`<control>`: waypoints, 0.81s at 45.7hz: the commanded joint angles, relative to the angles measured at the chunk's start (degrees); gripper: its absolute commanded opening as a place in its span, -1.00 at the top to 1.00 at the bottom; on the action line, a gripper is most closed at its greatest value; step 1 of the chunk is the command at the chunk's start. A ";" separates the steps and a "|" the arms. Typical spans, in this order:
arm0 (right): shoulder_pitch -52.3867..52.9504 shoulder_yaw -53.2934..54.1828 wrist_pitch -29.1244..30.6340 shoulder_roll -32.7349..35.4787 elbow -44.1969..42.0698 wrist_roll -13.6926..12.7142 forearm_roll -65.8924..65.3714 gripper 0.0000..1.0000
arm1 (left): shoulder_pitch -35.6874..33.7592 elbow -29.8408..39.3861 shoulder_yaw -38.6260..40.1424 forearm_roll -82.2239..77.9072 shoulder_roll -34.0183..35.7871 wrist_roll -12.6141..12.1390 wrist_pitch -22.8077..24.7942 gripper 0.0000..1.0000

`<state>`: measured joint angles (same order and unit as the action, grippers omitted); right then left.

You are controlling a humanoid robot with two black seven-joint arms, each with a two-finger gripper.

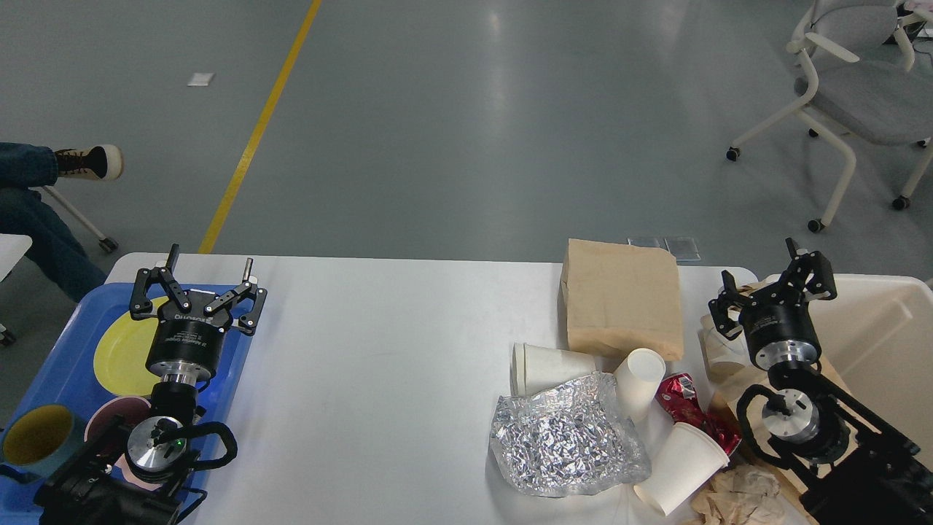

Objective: Tidy desktop
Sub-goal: 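Raise the right gripper up and over the brown paper bag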

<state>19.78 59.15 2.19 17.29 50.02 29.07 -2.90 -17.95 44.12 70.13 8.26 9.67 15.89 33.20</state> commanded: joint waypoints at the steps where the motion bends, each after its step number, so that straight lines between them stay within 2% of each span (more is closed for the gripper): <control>1: 0.08 -0.18 0.09 -1.91 0.08 -0.68 -0.09 -1.00 | 0.02 0.00 0.00 0.00 0.00 0.02 -0.07 -0.93; 3: 0.52 -0.88 0.09 -1.74 0.00 -1.64 0.00 -1.00 | 0.02 0.00 0.00 0.00 0.00 -0.07 -0.07 -0.93; 9: 1.92 -1.93 0.18 -1.39 0.08 -8.14 0.00 -1.00 | 0.02 0.00 0.00 0.00 0.00 0.02 -0.07 -0.93; 12: 2.63 -2.11 0.18 -1.30 -0.09 -10.08 -0.09 -1.00 | 0.02 0.00 0.00 0.00 0.00 0.02 -0.07 -0.93; 37: 5.35 -2.37 2.90 -2.53 0.96 -9.91 -0.18 -1.00 | 0.02 0.00 0.00 0.00 0.00 -0.07 -0.06 -0.93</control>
<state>24.72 57.21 4.96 15.40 50.95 19.12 -2.99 -17.94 44.12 70.13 8.26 9.67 15.85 33.15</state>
